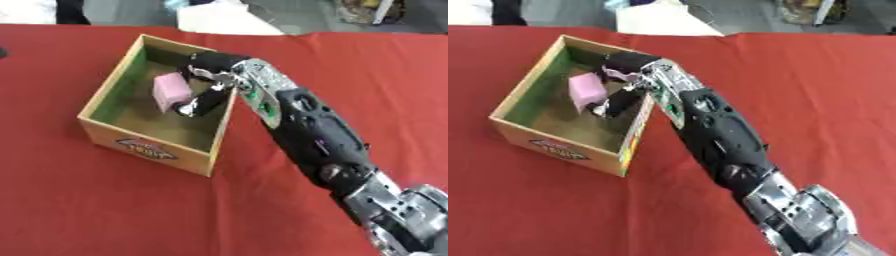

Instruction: Pick up objects on the table and place them in the box.

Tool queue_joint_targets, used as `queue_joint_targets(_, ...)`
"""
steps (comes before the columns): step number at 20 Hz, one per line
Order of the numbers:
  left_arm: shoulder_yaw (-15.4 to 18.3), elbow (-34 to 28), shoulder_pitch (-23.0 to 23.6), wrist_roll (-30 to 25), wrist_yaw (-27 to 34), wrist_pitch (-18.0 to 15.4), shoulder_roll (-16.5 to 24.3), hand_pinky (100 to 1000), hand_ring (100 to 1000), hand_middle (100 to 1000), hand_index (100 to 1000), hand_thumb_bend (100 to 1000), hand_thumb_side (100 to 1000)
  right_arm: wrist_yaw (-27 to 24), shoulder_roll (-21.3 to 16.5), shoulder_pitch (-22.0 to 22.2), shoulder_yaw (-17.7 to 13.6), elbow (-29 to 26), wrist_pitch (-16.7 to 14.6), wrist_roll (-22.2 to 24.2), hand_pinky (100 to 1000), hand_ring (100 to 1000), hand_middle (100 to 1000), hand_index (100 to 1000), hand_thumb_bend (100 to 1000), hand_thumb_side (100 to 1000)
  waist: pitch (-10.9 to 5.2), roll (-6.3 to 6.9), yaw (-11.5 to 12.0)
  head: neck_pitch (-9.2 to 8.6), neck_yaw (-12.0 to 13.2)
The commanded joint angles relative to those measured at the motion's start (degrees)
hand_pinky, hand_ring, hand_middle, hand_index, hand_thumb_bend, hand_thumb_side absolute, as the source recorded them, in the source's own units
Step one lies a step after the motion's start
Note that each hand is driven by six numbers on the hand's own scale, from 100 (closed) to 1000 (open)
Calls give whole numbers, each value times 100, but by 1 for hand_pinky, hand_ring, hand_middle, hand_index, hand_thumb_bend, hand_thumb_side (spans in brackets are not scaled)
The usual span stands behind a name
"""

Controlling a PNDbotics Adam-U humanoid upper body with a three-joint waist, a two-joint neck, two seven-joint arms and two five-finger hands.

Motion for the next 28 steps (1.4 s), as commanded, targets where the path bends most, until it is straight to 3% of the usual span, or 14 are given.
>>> queue_joint_targets(1,1,-95,-42,-14,13,4,41,537,683,602,788,100,750,38,-50,-108,-54,-220,100,-2,853,840,740,861,281,596,-101,45,-11,-39,34)
queue_joint_targets(10,2,-95,-15,-60,0,22,26,536,684,602,788,100,748,-78,-103,-134,18,-513,190,17,911,896,775,900,368,632,-139,70,-48,-24,46)
queue_joint_targets(13,1,-95,-10,-77,-5,34,15,536,684,602,788,100,748,-128,-114,-151,59,-581,176,119,915,899,783,906,377,596,-152,73,-61,-13,48)
queue_joint_targets(14,1,-95,-8,-84,-7,36,12,536,684,602,787,100,742,-145,-109,-146,74,-582,158,177,924,902,791,913,350,415,-157,75,-62,-11,47)
queue_joint_targets(15,3,-95,-7,-92,-10,36,9,536,684,602,787,100,736,-178,-105,-143,79,-578,140,238,923,897,788,912,342,364,-160,76,-64,-10,47)
queue_joint_targets(16,4,-95,-9,-101,-14,36,6,536,684,602,787,100,724,-225,-95,-134,76,-566,142,290,921,881,783,911,292,193,-162,77,-64,-9,44)
queue_joint_targets(17,5,-95,-10,-109,-17,38,1,536,684,602,787,100,725,-287,-82,-124,71,-550,155,332,920,875,781,912,272,133,-162,77,-64,-7,42)
queue_joint_targets(19,4,-95,-10,-128,-26,43,-4,535,684,601,787,100,718,-429,-63,-105,73,-524,215,380,921,863,778,914,197,100,-159,78,-63,-4,45)
queue_joint_targets(20,4,-95,-10,-137,-30,44,-5,535,684,601,787,100,708,-508,-56,-96,74,-517,259,385,925,853,775,915,102,100,-157,78,-63,-2,47)
queue_joint_targets(28,12,-95,1,-144,-37,64,-12,534,684,602,787,100,722,-1104,-105,-96,90,-753,594,241,909,823,758,931,100,100,-168,81,-75,8,79)
